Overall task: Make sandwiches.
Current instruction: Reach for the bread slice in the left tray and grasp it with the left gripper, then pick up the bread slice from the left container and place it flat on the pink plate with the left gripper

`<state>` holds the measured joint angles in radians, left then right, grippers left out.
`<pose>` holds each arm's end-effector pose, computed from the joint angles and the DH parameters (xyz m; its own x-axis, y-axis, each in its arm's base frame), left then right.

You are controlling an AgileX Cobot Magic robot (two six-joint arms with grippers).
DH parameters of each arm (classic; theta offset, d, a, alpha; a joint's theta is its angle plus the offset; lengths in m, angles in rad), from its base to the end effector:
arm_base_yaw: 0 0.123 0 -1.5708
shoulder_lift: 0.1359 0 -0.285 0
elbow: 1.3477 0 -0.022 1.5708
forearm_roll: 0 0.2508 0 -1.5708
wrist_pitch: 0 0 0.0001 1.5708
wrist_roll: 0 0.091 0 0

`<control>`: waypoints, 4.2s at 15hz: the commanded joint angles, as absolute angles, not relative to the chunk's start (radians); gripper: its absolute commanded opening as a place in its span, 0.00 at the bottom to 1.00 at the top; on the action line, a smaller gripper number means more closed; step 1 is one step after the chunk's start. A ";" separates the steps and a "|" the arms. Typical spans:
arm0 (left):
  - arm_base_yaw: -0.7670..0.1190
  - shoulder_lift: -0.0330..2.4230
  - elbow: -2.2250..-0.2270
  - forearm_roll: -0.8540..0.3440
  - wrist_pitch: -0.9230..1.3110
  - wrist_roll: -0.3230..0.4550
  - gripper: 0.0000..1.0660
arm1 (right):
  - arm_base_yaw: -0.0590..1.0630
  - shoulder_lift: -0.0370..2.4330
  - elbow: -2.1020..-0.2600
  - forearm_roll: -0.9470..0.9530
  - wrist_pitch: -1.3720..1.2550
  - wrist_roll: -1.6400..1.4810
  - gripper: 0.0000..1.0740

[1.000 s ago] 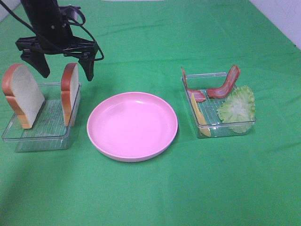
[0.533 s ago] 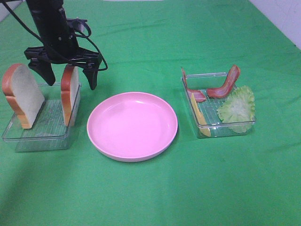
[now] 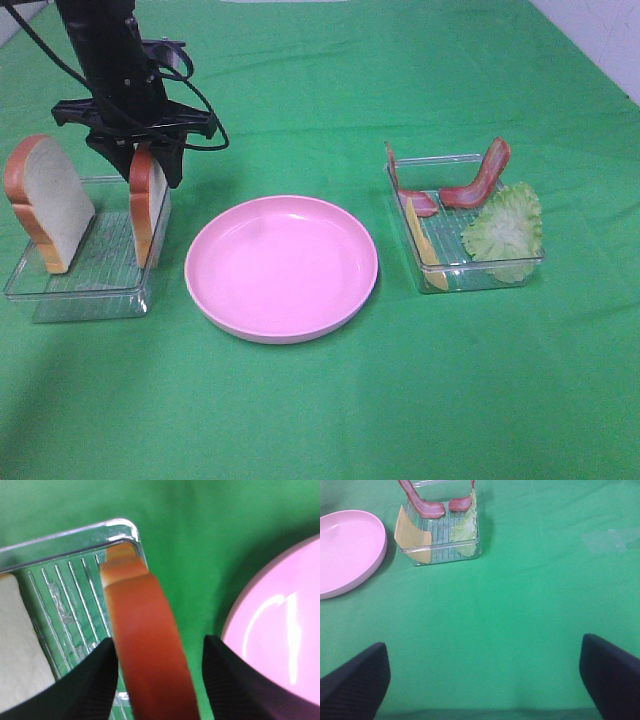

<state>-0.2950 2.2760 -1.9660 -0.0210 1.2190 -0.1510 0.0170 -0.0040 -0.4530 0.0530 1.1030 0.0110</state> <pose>0.4525 -0.1394 0.1888 -0.9832 0.1341 -0.1240 0.1399 0.9894 -0.0396 -0.0024 0.0043 0.2609 -0.5313 0.0258 -0.8468 -0.0386 0.9978 0.0546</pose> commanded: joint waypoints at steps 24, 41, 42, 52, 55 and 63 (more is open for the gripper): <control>-0.297 2.168 -1.967 0.000 1.320 -0.159 0.00 | 0.014 -0.036 -0.452 0.054 1.102 0.000 0.92; -0.288 1.798 -1.363 -0.659 0.908 0.307 0.00 | 0.014 -0.036 -0.452 0.054 1.102 0.000 0.92; -0.288 1.837 -1.363 -0.728 0.913 0.369 0.00 | 0.014 -0.036 -0.452 0.054 1.102 0.000 0.92; -0.292 2.042 -1.364 -1.096 0.806 0.456 0.00 | 0.014 -0.035 -0.452 0.054 1.102 0.000 0.92; -0.301 2.079 -1.362 -1.122 0.807 0.451 0.00 | 0.014 -0.035 -0.452 0.054 1.102 0.000 0.92; -0.303 2.135 -1.362 -1.133 0.796 0.456 0.00 | 0.014 -0.035 -0.452 0.054 1.102 0.000 0.92</control>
